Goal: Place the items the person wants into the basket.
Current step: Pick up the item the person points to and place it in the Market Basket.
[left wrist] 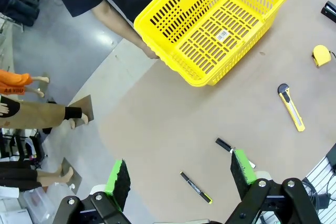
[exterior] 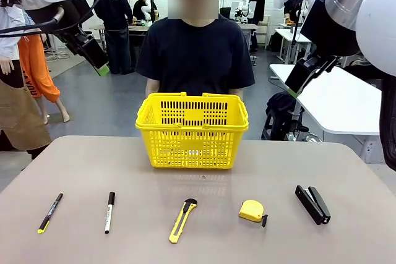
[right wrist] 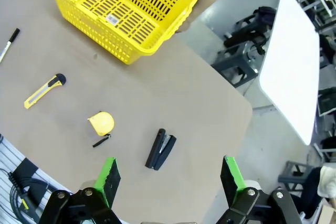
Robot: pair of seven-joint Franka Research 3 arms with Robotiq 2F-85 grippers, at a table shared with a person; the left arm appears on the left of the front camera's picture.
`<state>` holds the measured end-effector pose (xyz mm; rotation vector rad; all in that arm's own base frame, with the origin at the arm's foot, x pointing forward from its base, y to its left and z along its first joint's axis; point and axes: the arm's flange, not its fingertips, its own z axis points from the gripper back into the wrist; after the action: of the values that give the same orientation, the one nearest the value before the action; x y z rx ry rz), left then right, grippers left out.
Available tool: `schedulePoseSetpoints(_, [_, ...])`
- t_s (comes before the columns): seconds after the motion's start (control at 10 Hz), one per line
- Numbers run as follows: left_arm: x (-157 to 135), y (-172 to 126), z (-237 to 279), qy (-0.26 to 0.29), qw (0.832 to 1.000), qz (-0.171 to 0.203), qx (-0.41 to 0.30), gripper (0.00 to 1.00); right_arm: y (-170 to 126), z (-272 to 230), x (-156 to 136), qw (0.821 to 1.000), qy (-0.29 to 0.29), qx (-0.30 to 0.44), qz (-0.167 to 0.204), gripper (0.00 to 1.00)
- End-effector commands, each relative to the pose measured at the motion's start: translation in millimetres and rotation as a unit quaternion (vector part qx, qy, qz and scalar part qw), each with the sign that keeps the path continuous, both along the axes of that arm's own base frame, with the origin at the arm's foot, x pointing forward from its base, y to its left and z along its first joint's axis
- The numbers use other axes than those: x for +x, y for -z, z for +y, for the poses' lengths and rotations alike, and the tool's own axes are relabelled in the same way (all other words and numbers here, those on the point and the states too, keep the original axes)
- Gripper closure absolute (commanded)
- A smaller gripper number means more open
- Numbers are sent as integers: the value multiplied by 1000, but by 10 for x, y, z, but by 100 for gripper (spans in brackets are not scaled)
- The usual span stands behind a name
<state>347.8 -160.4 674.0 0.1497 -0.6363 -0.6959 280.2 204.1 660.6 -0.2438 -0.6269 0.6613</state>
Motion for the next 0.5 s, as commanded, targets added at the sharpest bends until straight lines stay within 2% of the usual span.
schedulePoseSetpoints(0.0, [7, -3, 3, 2, 1000, 0, -8, 0, -2, -8, -8, 1000, 4, 6, 2, 0])
schedulePoseSetpoints(0.1, [0, 0, 0, 0, 1000, 0, 0, 0, 0, 0, 0, 1000, 0, 0, 0, 0])
schedulePoseSetpoints(0.2, [49, -103, 301, 59, 995, 59, -59, 0, -35, -356, -11, 987, -131, 82, 42, 0])
schedulePoseSetpoints(0.3, [113, -203, 615, 105, 979, 99, -144, 0, -65, -694, 42, 977, -144, 153, 30, 0])
schedulePoseSetpoints(0.4, [174, -249, 930, 118, 964, 121, -203, 0, -55, -994, 106, 962, -169, 215, 28, 0])
